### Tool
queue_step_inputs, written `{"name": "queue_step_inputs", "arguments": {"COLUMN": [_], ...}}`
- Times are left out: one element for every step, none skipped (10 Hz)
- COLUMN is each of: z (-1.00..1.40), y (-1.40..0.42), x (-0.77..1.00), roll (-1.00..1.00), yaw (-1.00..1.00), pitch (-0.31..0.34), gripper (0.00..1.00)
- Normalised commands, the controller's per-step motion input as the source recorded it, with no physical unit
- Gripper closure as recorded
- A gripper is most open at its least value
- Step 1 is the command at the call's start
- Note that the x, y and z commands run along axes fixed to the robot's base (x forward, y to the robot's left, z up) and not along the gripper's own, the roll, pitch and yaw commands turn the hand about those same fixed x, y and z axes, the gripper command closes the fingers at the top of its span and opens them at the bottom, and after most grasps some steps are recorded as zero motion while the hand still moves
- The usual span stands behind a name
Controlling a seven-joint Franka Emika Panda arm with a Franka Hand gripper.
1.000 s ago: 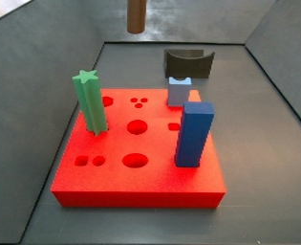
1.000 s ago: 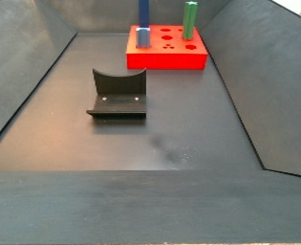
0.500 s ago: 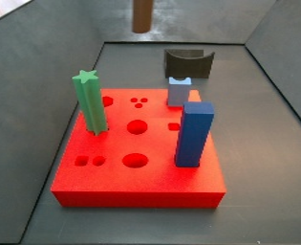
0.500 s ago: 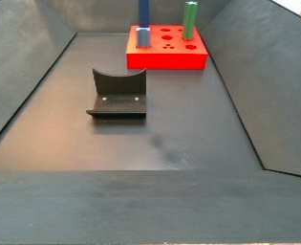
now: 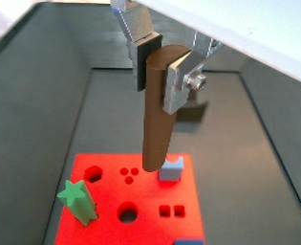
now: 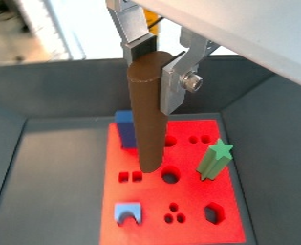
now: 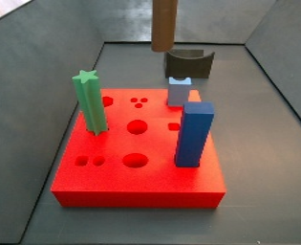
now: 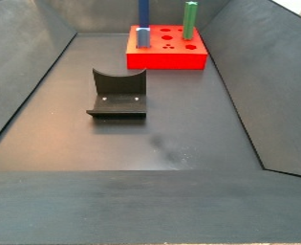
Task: Pick up the oval object. Move up. Place the oval object on the fixture. Regrasp the oval object. Move to above the board. Insert the oval object.
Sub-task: Insert the oval object.
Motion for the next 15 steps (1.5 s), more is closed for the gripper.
{"name": "queue_step_inputs", "arguments": {"z": [-0.26, -0.31, -0.4, -0.37, -0.34, -0.3, -0.26, -0.26, -0.24, -0.19, -0.22, -0.29, -0.32, -0.35, -0.46], "y": [-0.45, -0.35, -0.15, -0.04, -0.05, -0.06, -0.05, -0.07, -0.12, -0.17, -0.35, -0.51, -0.55, -0.37, -0.19], "x": [0.0, 0.0, 0.0, 0.0, 0.0, 0.0, 0.0, 0.0, 0.0, 0.0, 0.0, 0.0, 0.0, -0.06, -0.05], "roll": [0.0, 0.0, 0.0, -0.06, -0.07, -0.08, -0.07, -0.09, -0.09, -0.05, 0.0, 0.0, -0.04, -0.07, -0.1], "yaw": [-0.72, -0.75, -0.87, -0.89, -0.86, -0.83, -0.87, -0.92, -0.91, -0.93, -0.85, -0.71, -0.61, -0.49, -0.33], "pitch": [0.089, 0.159, 0.154, 0.174, 0.201, 0.221, 0.164, 0.053, 0.0, 0.0, -0.061, -0.103, -0.174, -0.25, -0.263], "gripper": [1.0, 1.0, 1.0, 1.0, 1.0, 1.0, 1.0, 1.0, 1.0, 1.0, 1.0, 1.0, 1.0, 1.0, 1.0]}}
